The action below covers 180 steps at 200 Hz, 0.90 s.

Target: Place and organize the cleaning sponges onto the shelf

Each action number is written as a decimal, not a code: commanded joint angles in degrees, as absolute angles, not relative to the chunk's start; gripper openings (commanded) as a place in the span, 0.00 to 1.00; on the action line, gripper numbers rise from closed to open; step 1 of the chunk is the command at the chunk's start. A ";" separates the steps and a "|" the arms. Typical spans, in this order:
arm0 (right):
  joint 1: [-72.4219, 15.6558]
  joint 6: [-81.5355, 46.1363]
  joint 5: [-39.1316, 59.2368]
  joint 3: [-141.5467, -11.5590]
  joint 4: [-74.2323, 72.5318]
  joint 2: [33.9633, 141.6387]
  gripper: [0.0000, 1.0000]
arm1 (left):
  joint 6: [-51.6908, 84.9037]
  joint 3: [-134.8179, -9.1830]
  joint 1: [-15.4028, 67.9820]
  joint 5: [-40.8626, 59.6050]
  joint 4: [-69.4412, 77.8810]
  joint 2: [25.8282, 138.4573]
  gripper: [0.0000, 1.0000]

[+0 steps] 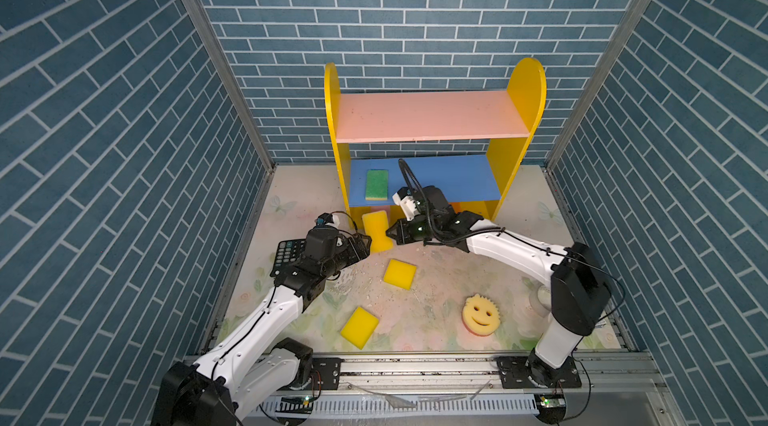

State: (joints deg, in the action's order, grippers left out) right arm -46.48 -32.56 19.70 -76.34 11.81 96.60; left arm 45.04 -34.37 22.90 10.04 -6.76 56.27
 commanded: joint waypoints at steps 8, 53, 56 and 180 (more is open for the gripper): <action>-42.18 -26.37 12.39 -78.57 19.45 91.69 0.00 | 44.27 -35.86 22.95 10.40 -5.29 56.39 0.82; -37.86 -22.33 7.12 -84.69 22.06 94.96 0.00 | 41.61 -36.17 22.99 7.92 -9.27 54.23 0.82; -37.76 -22.00 6.91 -85.48 22.14 95.39 0.00 | 41.40 -36.16 22.96 7.65 -9.69 53.98 0.82; -35.73 -19.60 1.98 -105.86 28.88 113.58 0.00 | 38.10 -35.18 22.73 -9.37 -33.02 33.92 0.89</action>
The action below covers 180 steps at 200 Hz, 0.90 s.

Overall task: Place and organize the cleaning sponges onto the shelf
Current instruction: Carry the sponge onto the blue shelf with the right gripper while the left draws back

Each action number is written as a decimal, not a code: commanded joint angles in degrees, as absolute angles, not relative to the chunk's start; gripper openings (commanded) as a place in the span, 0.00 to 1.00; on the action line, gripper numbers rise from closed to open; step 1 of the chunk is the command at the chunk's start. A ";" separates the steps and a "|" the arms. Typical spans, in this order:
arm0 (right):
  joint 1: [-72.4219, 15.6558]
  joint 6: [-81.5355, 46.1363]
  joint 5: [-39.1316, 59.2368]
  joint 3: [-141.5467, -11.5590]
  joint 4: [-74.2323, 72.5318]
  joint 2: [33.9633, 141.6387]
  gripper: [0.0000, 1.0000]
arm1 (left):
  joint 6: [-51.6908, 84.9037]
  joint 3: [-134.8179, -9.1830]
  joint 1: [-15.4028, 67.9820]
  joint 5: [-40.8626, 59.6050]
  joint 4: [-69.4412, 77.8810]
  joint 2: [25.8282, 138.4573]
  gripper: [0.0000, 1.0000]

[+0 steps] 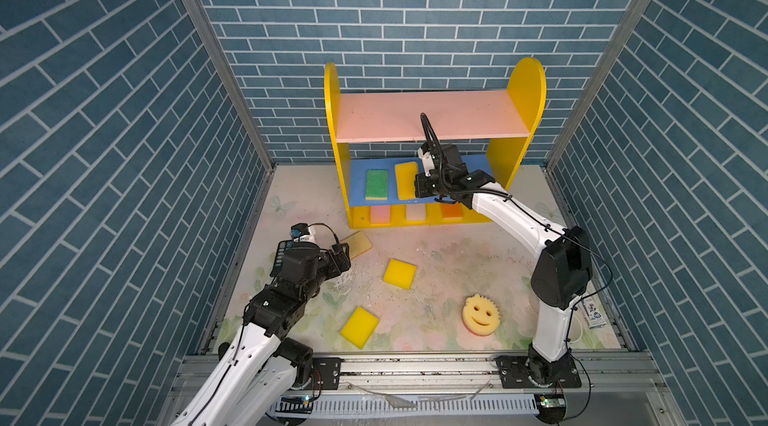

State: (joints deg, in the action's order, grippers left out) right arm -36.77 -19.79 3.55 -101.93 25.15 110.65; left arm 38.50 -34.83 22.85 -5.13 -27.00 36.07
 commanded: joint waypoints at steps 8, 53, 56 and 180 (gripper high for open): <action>-35.47 -19.86 2.11 -106.34 29.40 114.19 0.00 | 38.13 -34.96 22.67 -9.61 -33.33 33.46 0.89; -33.99 -21.27 0.38 -105.93 30.79 115.40 0.00 | 37.90 -35.14 22.71 -9.59 -33.57 33.72 0.89; -33.87 -21.34 0.28 -105.91 30.82 115.48 0.00 | 37.88 -35.13 22.68 -9.63 -33.53 33.86 0.89; -31.37 -20.92 3.69 -111.35 30.94 119.97 0.00 | 38.15 -35.45 22.63 -9.23 -33.97 34.28 0.89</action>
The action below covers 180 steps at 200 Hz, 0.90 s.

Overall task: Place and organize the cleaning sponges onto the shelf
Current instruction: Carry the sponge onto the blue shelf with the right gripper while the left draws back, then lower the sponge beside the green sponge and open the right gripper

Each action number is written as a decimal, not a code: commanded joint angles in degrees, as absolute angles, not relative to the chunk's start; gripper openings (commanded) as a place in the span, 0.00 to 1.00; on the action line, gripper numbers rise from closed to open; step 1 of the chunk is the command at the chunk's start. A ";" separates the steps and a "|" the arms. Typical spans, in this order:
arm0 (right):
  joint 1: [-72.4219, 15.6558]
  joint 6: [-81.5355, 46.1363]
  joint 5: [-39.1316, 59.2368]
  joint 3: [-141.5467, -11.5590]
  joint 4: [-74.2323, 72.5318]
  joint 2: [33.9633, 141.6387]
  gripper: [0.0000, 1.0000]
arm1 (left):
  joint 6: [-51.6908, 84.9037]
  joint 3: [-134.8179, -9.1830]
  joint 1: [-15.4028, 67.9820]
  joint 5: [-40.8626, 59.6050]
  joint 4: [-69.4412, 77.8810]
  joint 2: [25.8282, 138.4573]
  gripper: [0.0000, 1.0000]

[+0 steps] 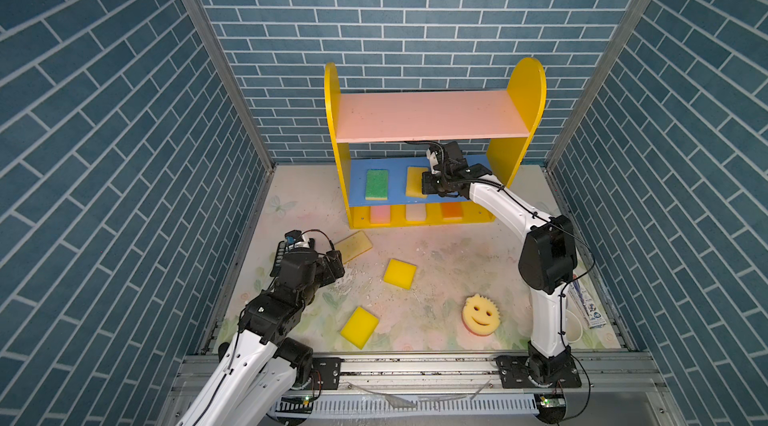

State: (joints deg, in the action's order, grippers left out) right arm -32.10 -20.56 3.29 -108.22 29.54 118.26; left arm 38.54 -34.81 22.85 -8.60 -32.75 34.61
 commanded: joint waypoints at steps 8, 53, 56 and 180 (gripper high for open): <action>-31.37 -20.67 3.94 -111.44 30.94 120.06 0.00 | 38.06 -35.42 22.63 -9.32 -34.10 34.19 0.89; -31.38 -16.57 6.80 -111.69 30.86 119.67 0.00 | 38.10 -35.08 22.65 -9.49 -34.17 34.23 0.89; -31.33 -16.26 7.11 -111.71 30.85 119.64 0.00 | 38.14 -35.09 22.68 -9.49 -34.16 34.23 0.89; -31.42 -16.07 6.80 -112.50 33.14 120.50 0.00 | 38.32 -35.67 22.66 -8.75 -33.13 36.21 0.89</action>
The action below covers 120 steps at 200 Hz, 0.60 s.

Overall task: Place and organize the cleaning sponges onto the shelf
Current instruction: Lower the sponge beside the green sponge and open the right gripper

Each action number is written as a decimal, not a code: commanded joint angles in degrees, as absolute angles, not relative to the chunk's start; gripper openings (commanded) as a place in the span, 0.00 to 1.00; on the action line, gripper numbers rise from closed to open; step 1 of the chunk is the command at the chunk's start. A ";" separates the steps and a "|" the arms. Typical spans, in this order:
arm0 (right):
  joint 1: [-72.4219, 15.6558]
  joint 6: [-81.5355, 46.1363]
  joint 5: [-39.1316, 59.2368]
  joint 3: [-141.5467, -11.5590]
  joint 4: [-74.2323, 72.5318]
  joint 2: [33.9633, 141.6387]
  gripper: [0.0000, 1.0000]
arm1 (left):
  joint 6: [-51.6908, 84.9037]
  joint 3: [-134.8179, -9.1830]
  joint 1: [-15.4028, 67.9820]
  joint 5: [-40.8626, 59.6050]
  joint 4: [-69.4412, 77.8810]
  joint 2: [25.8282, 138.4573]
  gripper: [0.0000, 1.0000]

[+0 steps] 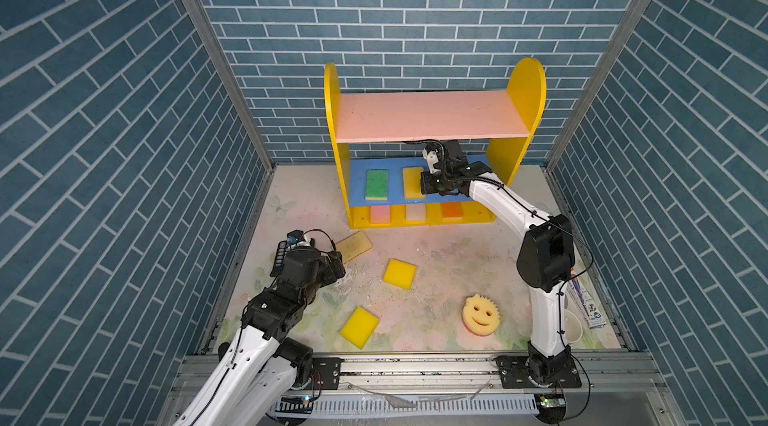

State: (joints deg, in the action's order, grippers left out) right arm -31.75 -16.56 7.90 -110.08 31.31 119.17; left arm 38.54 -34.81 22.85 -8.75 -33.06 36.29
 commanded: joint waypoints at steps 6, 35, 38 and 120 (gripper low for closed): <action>-31.45 -16.23 6.61 -112.29 33.06 120.41 0.00 | 38.19 -35.73 22.65 -8.70 -32.99 36.20 0.89; -31.47 -16.70 6.20 -111.80 32.28 120.37 0.00 | 38.19 -35.67 22.68 -8.83 -32.76 36.19 0.89; -31.47 -16.70 6.20 -111.73 32.30 120.45 0.00 | 38.23 -35.61 22.68 -8.81 -32.71 36.16 0.89; -31.38 -16.70 5.36 -113.43 32.42 121.48 0.19 | 38.31 -35.07 22.75 -8.80 -32.93 36.21 0.89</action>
State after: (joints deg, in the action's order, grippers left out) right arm -31.73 -16.60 6.22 -110.34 31.09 119.74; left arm 38.54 -34.81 22.85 -8.75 -32.71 36.29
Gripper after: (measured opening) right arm 0.192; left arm 0.894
